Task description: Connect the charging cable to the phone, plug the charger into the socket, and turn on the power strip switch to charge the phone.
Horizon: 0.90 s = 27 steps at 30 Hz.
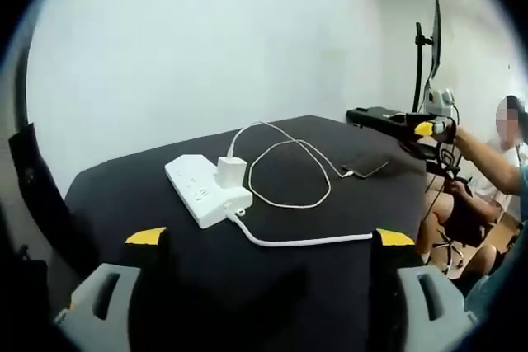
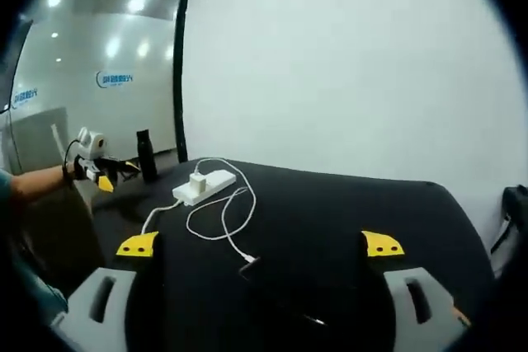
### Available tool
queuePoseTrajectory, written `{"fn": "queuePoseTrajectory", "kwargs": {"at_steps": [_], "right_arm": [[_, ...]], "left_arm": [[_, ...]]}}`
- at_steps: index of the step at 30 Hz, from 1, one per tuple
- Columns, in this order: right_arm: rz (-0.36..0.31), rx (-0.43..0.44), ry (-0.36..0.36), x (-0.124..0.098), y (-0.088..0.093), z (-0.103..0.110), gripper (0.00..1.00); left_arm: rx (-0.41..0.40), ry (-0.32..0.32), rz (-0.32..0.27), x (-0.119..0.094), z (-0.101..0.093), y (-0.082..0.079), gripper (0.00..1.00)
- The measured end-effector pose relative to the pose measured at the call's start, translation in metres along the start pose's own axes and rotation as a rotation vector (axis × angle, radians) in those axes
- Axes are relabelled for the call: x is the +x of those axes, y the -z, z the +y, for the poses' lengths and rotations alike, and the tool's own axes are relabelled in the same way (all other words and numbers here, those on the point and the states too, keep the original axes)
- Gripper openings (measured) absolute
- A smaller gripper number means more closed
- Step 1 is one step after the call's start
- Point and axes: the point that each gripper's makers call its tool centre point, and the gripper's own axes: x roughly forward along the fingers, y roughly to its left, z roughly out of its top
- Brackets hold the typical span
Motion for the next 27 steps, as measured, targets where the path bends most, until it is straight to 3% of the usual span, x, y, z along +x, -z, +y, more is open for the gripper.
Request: {"fn": "queuePoseTrajectory", "kwargs": {"at_steps": [18, 27], "right_arm": [[0.03, -0.009, 0.114, -0.084, 0.027, -0.059, 0.9], [0.045, -0.004, 0.148, -0.103, 0.043, -0.063, 0.87]], "left_arm": [[-0.071, 0.025, -0.033, -0.026, 0.005, 0.017, 0.96], [-0.067, 0.031, -0.047, -0.036, 0.0, 0.019, 0.96]]}}
